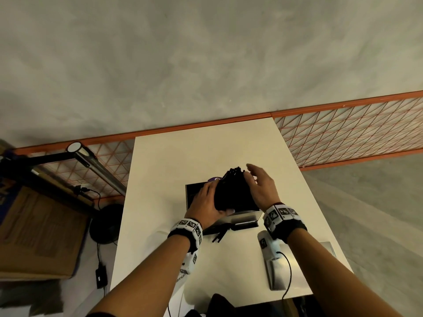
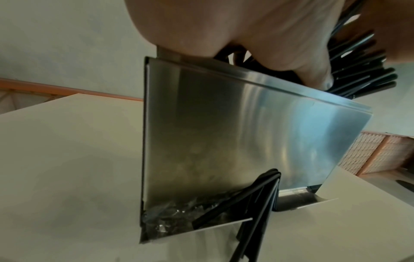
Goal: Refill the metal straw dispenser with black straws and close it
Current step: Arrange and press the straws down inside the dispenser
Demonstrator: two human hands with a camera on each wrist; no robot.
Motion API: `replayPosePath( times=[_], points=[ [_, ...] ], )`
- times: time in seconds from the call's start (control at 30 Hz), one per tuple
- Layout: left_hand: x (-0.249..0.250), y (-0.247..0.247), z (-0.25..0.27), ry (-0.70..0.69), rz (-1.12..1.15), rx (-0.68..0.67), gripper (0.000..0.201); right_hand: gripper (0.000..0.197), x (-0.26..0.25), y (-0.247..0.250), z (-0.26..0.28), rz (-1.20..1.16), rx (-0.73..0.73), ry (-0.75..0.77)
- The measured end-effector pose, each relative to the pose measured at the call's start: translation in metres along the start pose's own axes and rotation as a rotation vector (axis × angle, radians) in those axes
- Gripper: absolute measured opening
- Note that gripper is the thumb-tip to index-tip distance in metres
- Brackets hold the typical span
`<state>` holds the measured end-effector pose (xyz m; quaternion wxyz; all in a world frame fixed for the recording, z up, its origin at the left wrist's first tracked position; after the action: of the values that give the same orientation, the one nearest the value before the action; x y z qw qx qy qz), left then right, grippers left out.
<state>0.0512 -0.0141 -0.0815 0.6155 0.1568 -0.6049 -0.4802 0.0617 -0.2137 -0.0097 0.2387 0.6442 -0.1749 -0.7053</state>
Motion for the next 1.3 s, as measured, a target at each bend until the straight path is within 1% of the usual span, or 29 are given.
replayPosePath(
  times=[0.07, 0.1, 0.13, 0.17, 0.2, 0.23, 0.27, 0.3, 0.37, 0.4, 0.47, 0.5, 0.6, 0.63, 0.7, 0.73, 0.77, 0.83, 0.9, 0.97, 1.07, 1.2, 1.3],
  points=[
    [0.002, 0.001, 0.001, -0.010, -0.005, -0.005, 0.112, 0.026, 0.001, 0.019, 0.006, 0.085, 0.122, -0.003],
    [0.002, 0.001, 0.001, -0.012, -0.008, -0.006, 0.112, 0.018, 0.002, 0.027, 0.011, 0.147, 0.163, -0.033],
    [0.003, 0.001, 0.002, -0.014, -0.009, -0.006, 0.112, 0.014, 0.006, 0.034, 0.016, 0.202, 0.166, -0.103],
    [0.003, 0.001, 0.002, -0.014, -0.009, -0.005, 0.112, 0.012, 0.011, 0.038, 0.022, 0.246, 0.124, -0.215],
    [0.003, 0.000, 0.002, -0.016, -0.010, -0.004, 0.112, 0.010, 0.021, 0.038, 0.027, 0.296, 0.055, -0.333],
    [0.004, 0.000, 0.003, -0.019, -0.012, -0.002, 0.112, 0.010, 0.030, 0.035, 0.032, 0.341, -0.025, -0.419],
    [0.004, 0.000, 0.003, -0.021, -0.015, 0.000, 0.112, 0.013, 0.038, 0.030, 0.037, 0.348, -0.104, -0.464],
    [0.004, 0.000, 0.003, -0.022, -0.016, 0.001, 0.112, 0.017, 0.044, 0.023, 0.041, 0.301, -0.173, -0.478],
    [0.005, 0.001, 0.002, -0.020, -0.016, 0.000, 0.112, 0.029, 0.048, 0.006, 0.048, 0.125, -0.279, -0.449],
    [0.005, 0.001, 0.002, -0.018, -0.016, -0.002, 0.112, 0.035, 0.048, 0.000, 0.050, 0.075, -0.309, -0.433],
    [0.005, 0.001, 0.002, -0.018, -0.019, -0.004, 0.113, 0.046, 0.044, -0.005, 0.051, 0.078, -0.327, -0.406],
    [0.006, 0.001, 0.002, -0.021, -0.020, -0.004, 0.114, 0.049, 0.040, -0.006, 0.050, 0.106, -0.332, -0.391],
    [0.005, 0.001, 0.003, -0.023, -0.019, -0.001, 0.115, 0.046, 0.031, -0.013, 0.044, 0.244, -0.399, -0.374],
    [0.005, 0.001, 0.003, -0.025, -0.023, 0.002, 0.115, 0.041, 0.026, -0.016, 0.042, 0.296, -0.433, -0.368],
    [0.007, 0.001, 0.004, -0.035, -0.032, 0.011, 0.118, 0.024, 0.014, -0.021, 0.038, 0.377, -0.465, -0.332],
    [0.008, 0.001, 0.005, -0.043, -0.036, 0.018, 0.120, 0.016, 0.008, -0.022, 0.035, 0.379, -0.463, -0.307],
    [0.009, 0.002, 0.006, -0.051, -0.035, 0.030, 0.122, 0.012, 0.001, -0.024, 0.032, 0.334, -0.462, -0.285],
    [0.008, 0.004, 0.008, -0.039, 0.009, 0.060, 0.123, 0.014, -0.010, -0.027, 0.027, 0.211, -0.486, -0.250],
    [0.004, 0.008, 0.009, -0.006, 0.100, 0.109, 0.118, 0.023, -0.019, -0.028, 0.021, 0.197, -0.523, -0.190],
    [0.002, 0.010, 0.010, 0.028, 0.157, 0.164, 0.108, 0.027, -0.024, -0.025, 0.016, 0.214, -0.555, -0.146],
    [0.004, 0.013, 0.010, 0.060, 0.149, 0.214, 0.095, 0.024, -0.023, -0.019, 0.011, 0.300, -0.540, -0.103],
    [0.004, 0.015, 0.010, 0.071, 0.124, 0.240, 0.081, 0.023, -0.019, -0.017, 0.008, 0.425, -0.423, -0.077],
    [0.004, 0.016, 0.010, 0.077, 0.105, 0.248, 0.075, 0.022, -0.018, -0.018, 0.007, 0.486, -0.363, -0.081]
  ],
)
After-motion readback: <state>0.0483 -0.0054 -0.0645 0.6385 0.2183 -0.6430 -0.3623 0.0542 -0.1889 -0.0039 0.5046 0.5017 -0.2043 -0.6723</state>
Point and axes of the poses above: each hand's wrist, its own z-axis away from the middle knuckle, its own y-axis out of the back of the hand, x = y × z, the point moved 6 cm from there along -z, towards the middle knuckle, and after that the axes turned 12 degrees about -x, right-handed, at the moved point
